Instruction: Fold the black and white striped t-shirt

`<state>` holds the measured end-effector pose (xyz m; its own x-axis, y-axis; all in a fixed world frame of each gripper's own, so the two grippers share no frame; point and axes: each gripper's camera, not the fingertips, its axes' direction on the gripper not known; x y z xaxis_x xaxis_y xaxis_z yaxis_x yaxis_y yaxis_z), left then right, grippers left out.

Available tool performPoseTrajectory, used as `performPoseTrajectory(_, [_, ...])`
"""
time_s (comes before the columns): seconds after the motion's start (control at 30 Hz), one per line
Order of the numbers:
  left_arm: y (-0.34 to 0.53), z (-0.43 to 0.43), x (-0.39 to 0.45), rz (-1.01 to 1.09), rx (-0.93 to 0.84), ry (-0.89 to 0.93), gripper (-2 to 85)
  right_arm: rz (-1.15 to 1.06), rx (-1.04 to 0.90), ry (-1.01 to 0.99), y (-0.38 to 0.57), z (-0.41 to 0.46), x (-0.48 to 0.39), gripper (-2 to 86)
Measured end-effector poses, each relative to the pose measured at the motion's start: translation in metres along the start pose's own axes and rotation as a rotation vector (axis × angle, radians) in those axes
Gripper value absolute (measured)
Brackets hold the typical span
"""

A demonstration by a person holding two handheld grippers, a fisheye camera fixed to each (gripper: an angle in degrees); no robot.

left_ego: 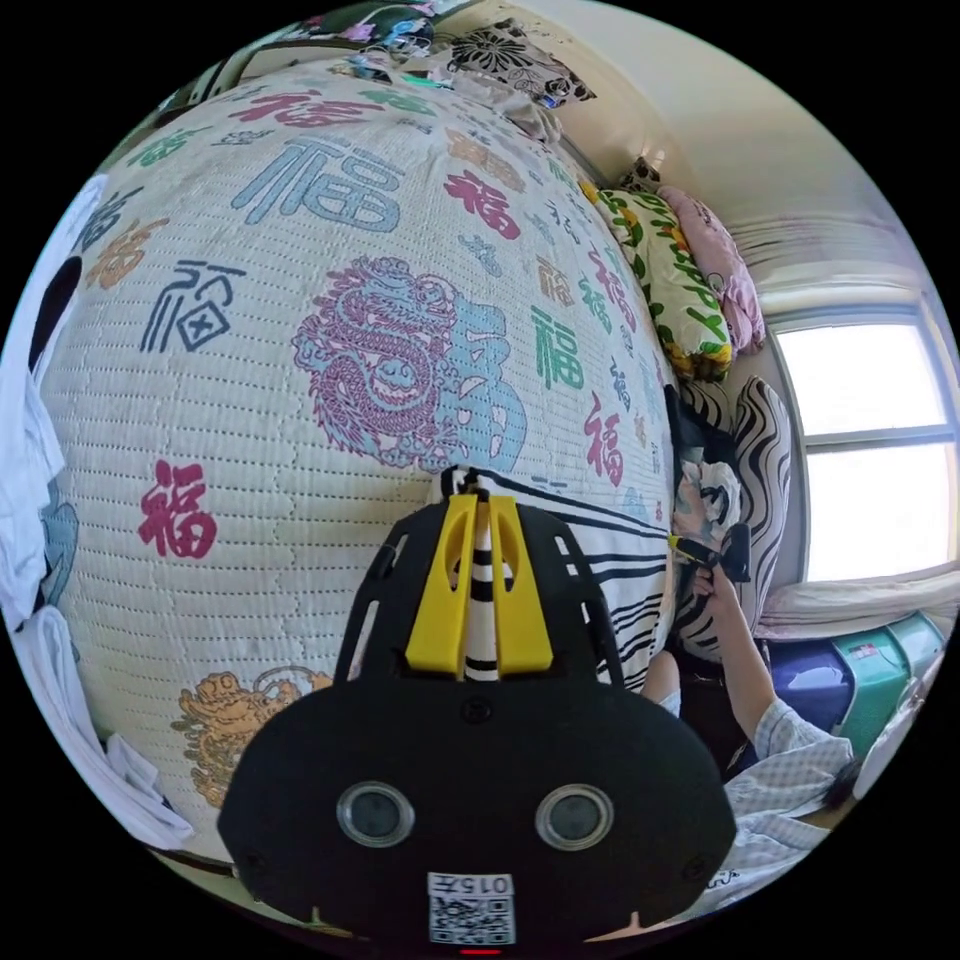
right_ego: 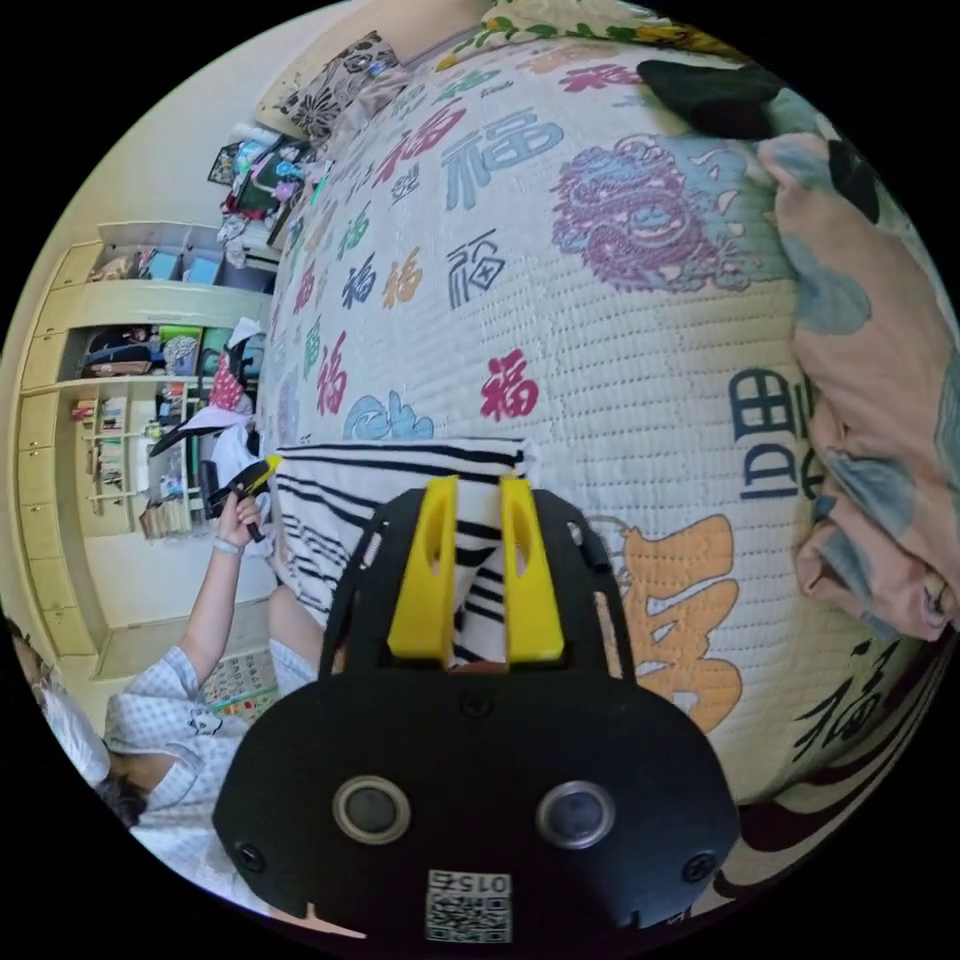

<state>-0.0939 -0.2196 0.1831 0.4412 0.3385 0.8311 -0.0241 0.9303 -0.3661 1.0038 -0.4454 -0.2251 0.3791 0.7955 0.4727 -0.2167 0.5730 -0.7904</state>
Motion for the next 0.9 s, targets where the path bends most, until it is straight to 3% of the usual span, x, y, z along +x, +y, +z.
performPoseTrajectory(0.13, [0.011,0.001,-0.005,0.031,-0.028,0.047,5.3,-0.008,-0.047,-0.104,0.006,0.012,0.002,9.9])
performPoseTrajectory(0.27, [0.007,0.015,-0.008,0.027,-0.091,0.125,3.2,0.028,-0.024,-0.100,-0.002,0.028,0.007,4.2])
performPoseTrajectory(0.43, [0.009,0.015,0.005,0.116,-0.101,0.041,0.3,0.007,-0.032,-0.110,-0.008,0.044,0.003,0.2])
performPoseTrajectory(0.57, [0.015,0.011,0.002,0.126,-0.088,0.079,0.0,-0.034,0.058,-0.116,0.006,0.032,0.004,6.1])
performPoseTrajectory(0.67, [0.019,0.016,0.002,0.123,-0.095,0.065,0.1,-0.035,-0.024,-0.115,0.005,0.052,0.008,7.7])
performPoseTrajectory(0.9, [0.033,0.018,0.000,0.093,-0.056,0.039,0.2,-0.020,-0.014,-0.103,-0.005,0.107,0.000,-0.3])
